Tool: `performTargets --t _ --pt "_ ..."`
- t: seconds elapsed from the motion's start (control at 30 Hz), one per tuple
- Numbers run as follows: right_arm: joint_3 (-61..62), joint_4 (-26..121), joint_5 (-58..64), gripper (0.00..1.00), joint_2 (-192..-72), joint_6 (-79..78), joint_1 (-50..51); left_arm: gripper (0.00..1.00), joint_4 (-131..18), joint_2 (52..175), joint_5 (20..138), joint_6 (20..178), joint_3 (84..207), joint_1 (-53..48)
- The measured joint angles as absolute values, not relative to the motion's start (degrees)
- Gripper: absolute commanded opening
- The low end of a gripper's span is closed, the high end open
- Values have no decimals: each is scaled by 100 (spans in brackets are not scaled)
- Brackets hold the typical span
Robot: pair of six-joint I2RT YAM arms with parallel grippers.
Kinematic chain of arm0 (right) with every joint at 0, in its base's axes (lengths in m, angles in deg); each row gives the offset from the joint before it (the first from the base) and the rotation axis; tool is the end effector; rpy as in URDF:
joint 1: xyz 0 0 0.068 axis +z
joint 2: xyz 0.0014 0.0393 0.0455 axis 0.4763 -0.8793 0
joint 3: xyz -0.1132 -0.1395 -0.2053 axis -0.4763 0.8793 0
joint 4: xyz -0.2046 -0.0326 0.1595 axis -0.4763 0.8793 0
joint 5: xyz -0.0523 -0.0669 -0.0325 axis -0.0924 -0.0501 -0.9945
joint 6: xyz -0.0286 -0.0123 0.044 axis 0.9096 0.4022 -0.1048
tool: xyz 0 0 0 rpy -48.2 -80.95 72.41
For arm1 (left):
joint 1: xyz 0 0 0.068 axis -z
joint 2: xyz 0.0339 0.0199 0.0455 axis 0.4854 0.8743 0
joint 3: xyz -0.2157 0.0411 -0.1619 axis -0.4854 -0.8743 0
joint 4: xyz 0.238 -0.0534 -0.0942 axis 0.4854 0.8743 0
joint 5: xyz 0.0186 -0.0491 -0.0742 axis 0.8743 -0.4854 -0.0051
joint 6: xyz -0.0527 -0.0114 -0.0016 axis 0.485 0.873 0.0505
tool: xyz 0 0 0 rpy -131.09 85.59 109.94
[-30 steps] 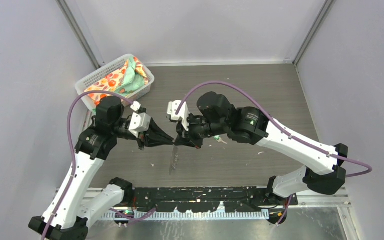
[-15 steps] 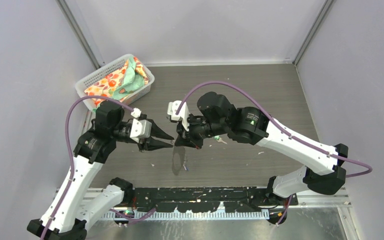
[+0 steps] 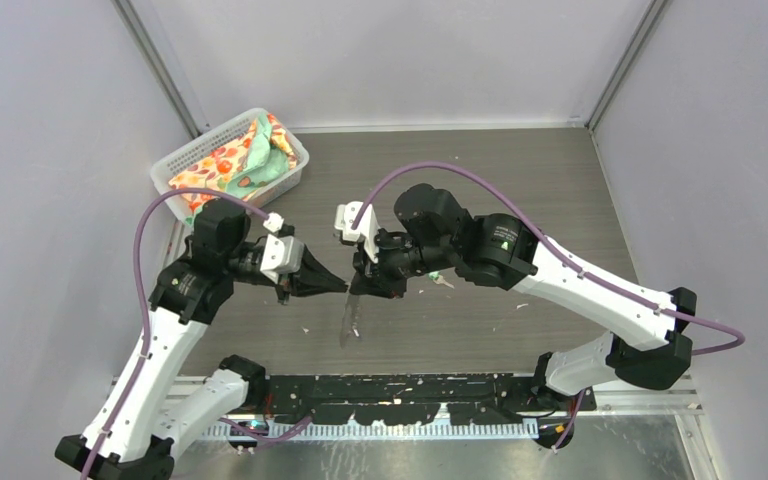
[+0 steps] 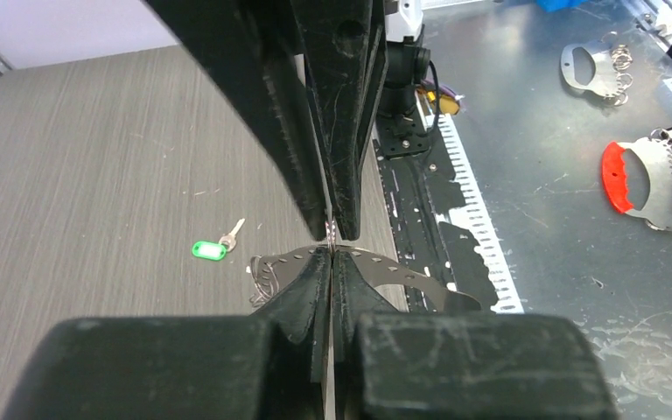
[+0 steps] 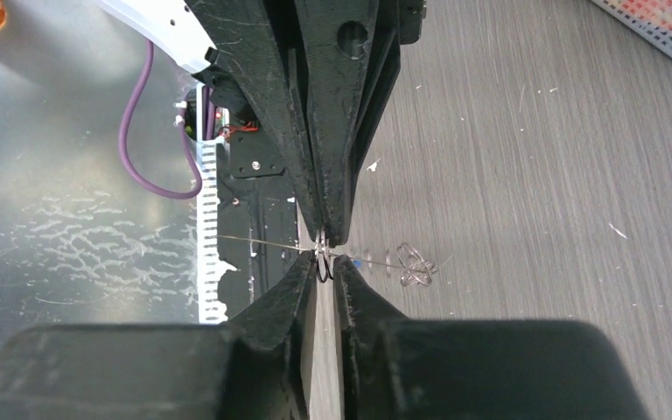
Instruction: Put the keys on the keyring
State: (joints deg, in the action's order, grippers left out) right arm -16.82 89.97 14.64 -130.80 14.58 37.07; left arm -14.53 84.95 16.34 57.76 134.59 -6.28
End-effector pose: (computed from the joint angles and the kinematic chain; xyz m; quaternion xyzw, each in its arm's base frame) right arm 0.1101 0.2700 0.4333 -0.5794 0.6327 0.3629 0.3637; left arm 0.1167 -0.0854 0.3865 0.5785 0.4878 -0.4663 0.4582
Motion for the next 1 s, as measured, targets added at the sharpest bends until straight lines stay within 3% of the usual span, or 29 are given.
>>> performTargets --t 0.07,0.17,0.63,1.0 --pt "-1682 8970 1470 47 -13075 1375 3707 0 -1485 8495 1560 5791 13459 -628" --pt "-1551 8774 1475 54 -12951 1316 3705 0 -1492 8467 1274 5551 13457 -621" --pt "545 7777 253 58 -10225 990 3434 0 -2067 7437 439 3935 12995 -617" --pt "1695 7397 -1091 65 -10022 516 3264 0 -2572 7192 87 3507 12952 -617"
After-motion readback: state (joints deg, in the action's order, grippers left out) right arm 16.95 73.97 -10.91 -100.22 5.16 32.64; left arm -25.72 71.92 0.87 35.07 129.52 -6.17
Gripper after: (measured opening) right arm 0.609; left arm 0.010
